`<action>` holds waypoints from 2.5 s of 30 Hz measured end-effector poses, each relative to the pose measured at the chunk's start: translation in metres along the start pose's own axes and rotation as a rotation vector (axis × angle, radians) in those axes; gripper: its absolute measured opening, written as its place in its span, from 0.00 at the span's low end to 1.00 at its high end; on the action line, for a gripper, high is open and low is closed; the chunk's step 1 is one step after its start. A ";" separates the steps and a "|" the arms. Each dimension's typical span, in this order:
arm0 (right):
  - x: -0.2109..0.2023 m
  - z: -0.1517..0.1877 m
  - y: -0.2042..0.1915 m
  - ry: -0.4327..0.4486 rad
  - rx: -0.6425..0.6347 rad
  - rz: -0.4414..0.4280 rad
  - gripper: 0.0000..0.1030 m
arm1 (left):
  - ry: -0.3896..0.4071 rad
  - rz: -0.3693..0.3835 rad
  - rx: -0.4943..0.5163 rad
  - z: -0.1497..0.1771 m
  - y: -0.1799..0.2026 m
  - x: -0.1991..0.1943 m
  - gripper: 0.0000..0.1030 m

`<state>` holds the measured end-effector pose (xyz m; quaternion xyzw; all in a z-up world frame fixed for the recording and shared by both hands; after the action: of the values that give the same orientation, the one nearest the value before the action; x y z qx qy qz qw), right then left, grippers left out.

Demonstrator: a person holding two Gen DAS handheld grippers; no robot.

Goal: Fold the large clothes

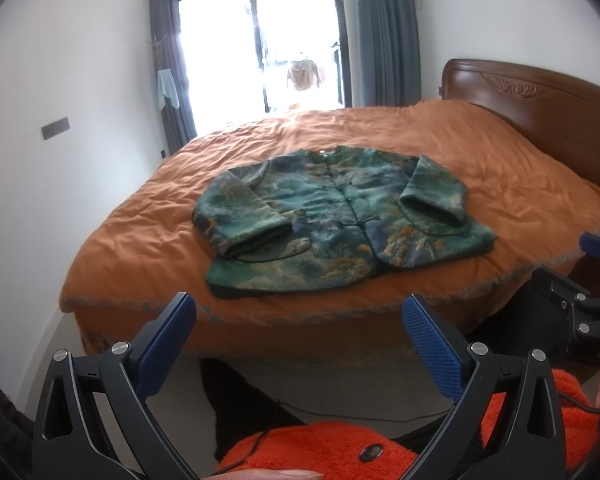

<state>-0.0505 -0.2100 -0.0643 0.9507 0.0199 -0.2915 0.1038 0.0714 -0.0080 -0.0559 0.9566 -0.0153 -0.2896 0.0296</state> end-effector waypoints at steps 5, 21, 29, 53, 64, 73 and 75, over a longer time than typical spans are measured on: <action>0.000 0.000 0.000 -0.001 -0.003 0.001 1.00 | 0.001 -0.002 -0.003 0.000 -0.001 0.000 1.00; 0.001 -0.002 -0.001 -0.001 -0.009 0.003 1.00 | 0.018 -0.012 0.014 -0.010 -0.015 -0.001 1.00; 0.001 -0.002 -0.002 -0.001 -0.010 0.003 1.00 | 0.020 -0.013 0.016 -0.010 -0.012 -0.001 1.00; 0.001 -0.002 -0.003 -0.003 -0.009 0.003 1.00 | 0.024 -0.017 0.019 -0.009 -0.009 -0.002 1.00; 0.001 -0.002 -0.003 -0.003 -0.009 0.003 1.00 | 0.025 -0.018 0.022 -0.008 -0.008 -0.002 1.00; 0.001 0.000 -0.002 0.002 -0.015 0.007 1.00 | 0.033 -0.022 0.028 -0.013 -0.012 -0.001 1.00; 0.000 0.000 -0.002 0.002 -0.019 0.009 1.00 | 0.033 -0.022 0.027 -0.012 -0.012 -0.001 1.00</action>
<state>-0.0503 -0.2083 -0.0648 0.9501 0.0185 -0.2899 0.1139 0.0771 0.0042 -0.0456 0.9617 -0.0081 -0.2738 0.0138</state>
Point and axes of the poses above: each gripper's, at about its wrist camera, not at the fingertips, and x roughly the way its jaws point, y to its right, z to its underside, the point moved 10 cm from there along x, roughly the way its jaws point, and after that the axes turned 10 degrees about -x, right-handed, at the moved point
